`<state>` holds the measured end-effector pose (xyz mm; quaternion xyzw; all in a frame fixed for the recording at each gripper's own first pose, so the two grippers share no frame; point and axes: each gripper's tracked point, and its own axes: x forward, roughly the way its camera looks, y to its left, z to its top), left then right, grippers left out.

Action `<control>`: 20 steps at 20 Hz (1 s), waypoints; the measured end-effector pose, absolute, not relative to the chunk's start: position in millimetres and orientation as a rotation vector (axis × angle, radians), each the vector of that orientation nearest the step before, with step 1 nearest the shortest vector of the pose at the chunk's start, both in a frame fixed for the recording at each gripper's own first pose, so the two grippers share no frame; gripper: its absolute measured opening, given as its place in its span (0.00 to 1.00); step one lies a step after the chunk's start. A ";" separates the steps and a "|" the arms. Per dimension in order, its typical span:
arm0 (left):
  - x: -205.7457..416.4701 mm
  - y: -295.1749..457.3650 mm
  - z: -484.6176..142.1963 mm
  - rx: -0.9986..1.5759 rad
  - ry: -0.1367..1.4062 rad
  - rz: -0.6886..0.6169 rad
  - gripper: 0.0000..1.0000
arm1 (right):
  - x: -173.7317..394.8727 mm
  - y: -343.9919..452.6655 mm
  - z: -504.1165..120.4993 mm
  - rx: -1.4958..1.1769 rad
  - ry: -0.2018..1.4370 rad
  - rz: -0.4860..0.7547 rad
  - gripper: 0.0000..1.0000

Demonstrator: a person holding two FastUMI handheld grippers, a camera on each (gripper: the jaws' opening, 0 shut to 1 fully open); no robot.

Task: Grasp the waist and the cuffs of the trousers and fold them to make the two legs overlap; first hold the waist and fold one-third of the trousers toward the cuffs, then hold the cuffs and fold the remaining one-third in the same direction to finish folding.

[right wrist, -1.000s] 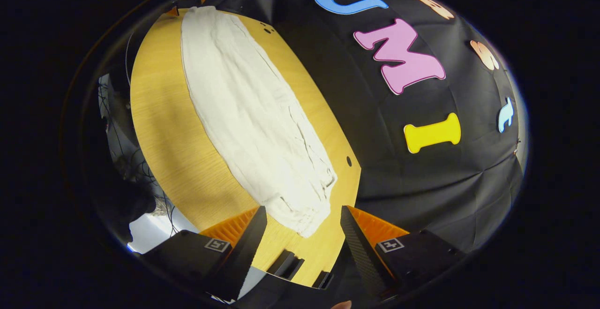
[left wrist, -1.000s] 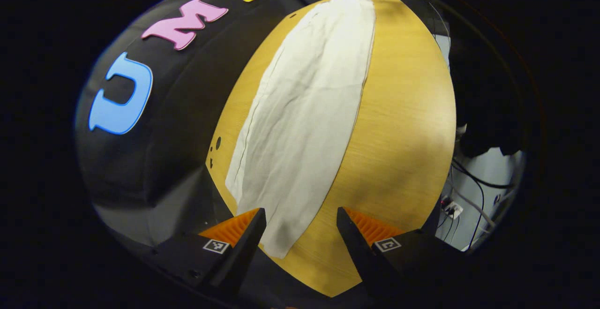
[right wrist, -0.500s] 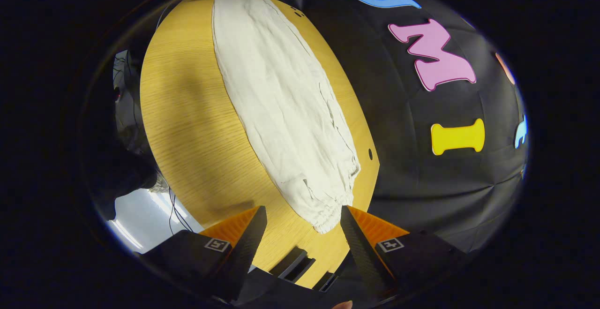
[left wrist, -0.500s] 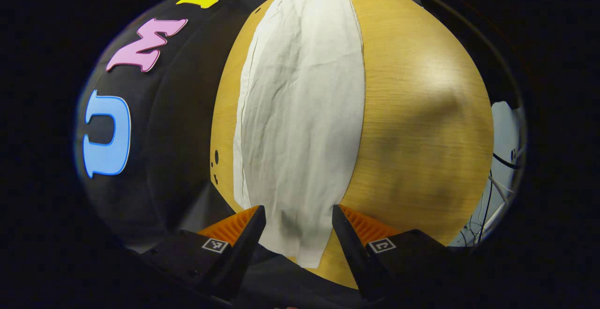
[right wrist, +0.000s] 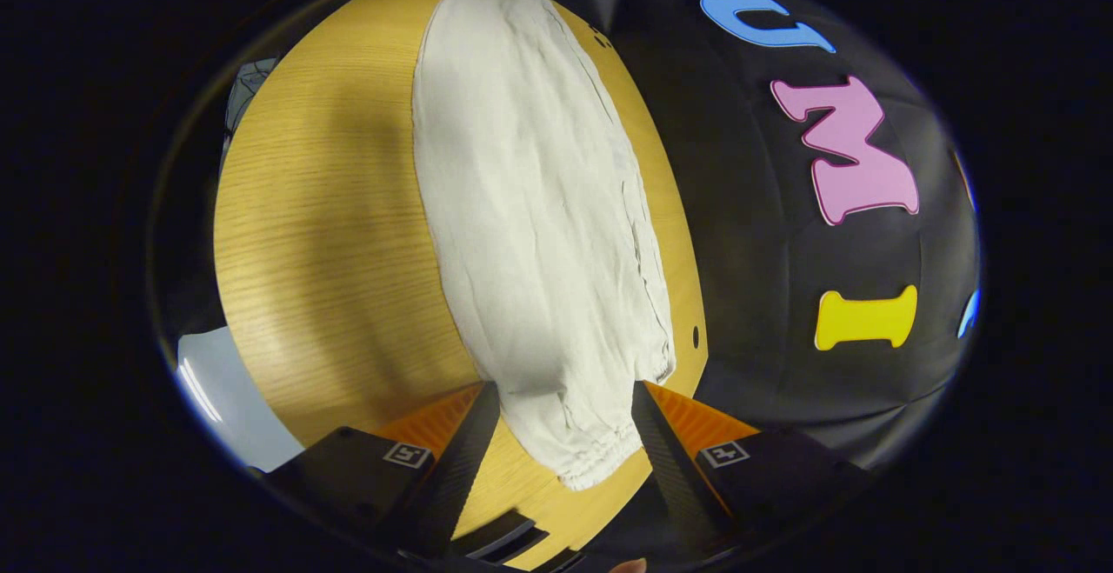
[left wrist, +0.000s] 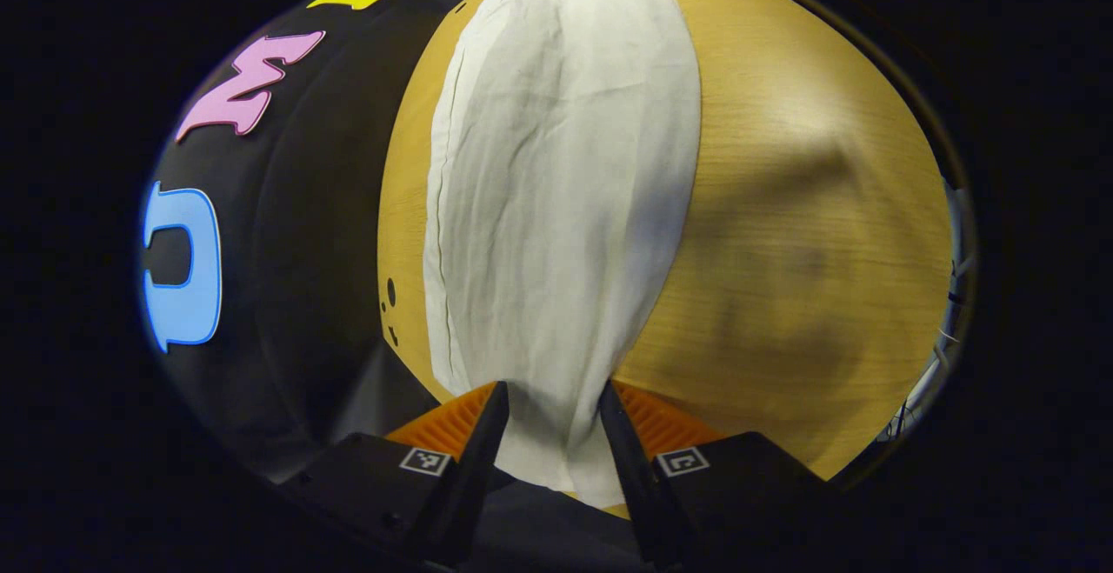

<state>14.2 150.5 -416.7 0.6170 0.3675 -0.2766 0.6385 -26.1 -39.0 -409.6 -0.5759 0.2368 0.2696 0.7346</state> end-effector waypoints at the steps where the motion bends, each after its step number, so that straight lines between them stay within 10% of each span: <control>1: 13.8 150.8 -418.6 1.401 0.854 -0.637 0.66 | -19.6 -37.5 -410.0 -1.273 0.511 0.604 0.96; 7: 20.3 154.1 -432.0 1.371 0.947 -0.615 0.12 | 10.9 -35.1 -422.1 -1.343 0.491 0.630 0.89; 13: 21.4 153.5 -431.3 1.341 0.970 -0.595 0.09 | 2.8 -39.3 -443.8 -1.348 0.576 0.671 0.13; 20: 21.6 149.8 -429.0 1.381 0.909 -0.559 0.05 | 9.7 -40.3 -429.6 -1.303 0.578 0.634 0.07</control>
